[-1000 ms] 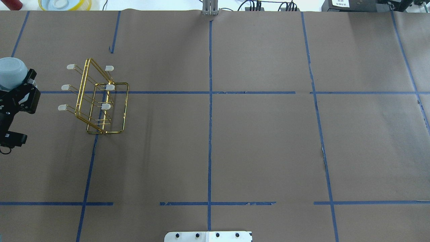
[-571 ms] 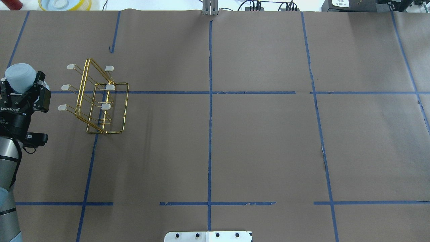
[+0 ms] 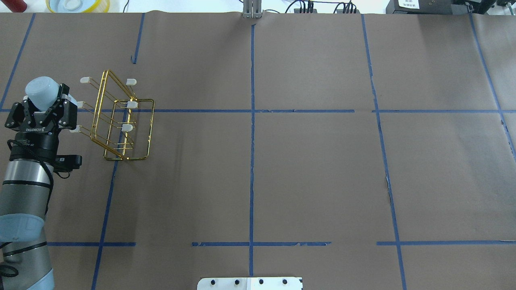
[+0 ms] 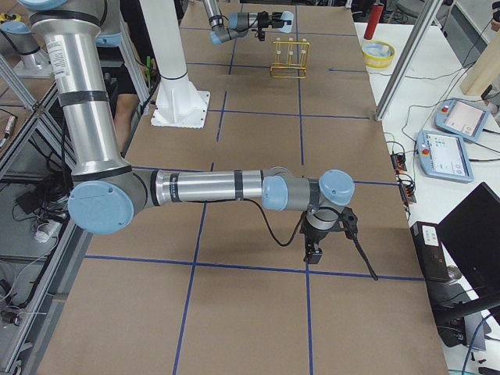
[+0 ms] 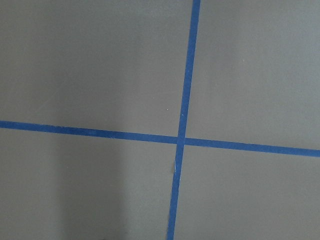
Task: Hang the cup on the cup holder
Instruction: 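Carry the tilted cup with the left gripper onto a rack hook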
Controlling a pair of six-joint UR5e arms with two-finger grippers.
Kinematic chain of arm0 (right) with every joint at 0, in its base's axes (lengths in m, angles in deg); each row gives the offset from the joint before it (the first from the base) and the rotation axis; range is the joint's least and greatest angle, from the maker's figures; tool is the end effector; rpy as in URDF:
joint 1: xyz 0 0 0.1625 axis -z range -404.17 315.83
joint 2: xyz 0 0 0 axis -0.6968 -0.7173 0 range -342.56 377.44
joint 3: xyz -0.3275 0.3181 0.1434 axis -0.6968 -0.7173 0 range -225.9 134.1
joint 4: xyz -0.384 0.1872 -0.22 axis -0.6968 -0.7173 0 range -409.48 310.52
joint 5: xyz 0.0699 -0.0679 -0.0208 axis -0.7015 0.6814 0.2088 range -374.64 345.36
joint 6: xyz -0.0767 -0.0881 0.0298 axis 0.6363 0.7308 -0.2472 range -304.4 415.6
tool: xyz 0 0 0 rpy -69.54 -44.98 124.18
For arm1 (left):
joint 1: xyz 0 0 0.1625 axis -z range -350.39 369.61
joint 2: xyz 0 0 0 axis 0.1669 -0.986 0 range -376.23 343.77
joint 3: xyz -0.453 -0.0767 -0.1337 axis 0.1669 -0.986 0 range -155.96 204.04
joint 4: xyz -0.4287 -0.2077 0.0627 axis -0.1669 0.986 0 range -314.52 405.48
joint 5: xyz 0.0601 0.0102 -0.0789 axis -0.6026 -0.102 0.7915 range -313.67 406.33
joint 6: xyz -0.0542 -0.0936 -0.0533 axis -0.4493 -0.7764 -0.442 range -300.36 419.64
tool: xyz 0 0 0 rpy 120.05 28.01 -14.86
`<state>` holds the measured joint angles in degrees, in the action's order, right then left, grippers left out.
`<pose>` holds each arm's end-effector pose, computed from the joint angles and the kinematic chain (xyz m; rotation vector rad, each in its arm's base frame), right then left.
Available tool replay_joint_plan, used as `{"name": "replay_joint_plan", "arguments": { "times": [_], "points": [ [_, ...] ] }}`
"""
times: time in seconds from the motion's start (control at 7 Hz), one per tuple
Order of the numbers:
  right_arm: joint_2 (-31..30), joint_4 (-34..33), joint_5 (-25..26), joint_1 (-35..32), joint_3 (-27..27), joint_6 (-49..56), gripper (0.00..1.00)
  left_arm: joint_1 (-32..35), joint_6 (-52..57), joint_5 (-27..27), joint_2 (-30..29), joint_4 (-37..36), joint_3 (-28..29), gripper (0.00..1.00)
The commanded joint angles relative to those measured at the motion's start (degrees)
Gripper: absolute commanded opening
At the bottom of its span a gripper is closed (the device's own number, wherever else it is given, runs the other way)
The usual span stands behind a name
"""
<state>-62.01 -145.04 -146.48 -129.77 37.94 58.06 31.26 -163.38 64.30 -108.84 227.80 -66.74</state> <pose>0.0032 -0.6479 0.6894 -0.0317 -0.7301 -0.1070 0.3823 -0.4185 0.5104 0.7220 -1.7568 1.6544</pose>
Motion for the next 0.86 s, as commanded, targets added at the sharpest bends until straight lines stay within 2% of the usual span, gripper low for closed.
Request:
{"name": "replay_joint_plan", "arguments": {
  "times": [0.0,0.71],
  "points": [
    [0.0,-0.1,0.0,0.0,0.0,0.0,1.00,-0.1,-2.8,-0.9,-1.6,0.0,3.2,0.00],
    [0.0,0.0,0.0,0.0,0.0,0.0,1.00,-2.6,-4.8,-1.3,-0.9,0.4,3.4,0.00]
  ]
}}
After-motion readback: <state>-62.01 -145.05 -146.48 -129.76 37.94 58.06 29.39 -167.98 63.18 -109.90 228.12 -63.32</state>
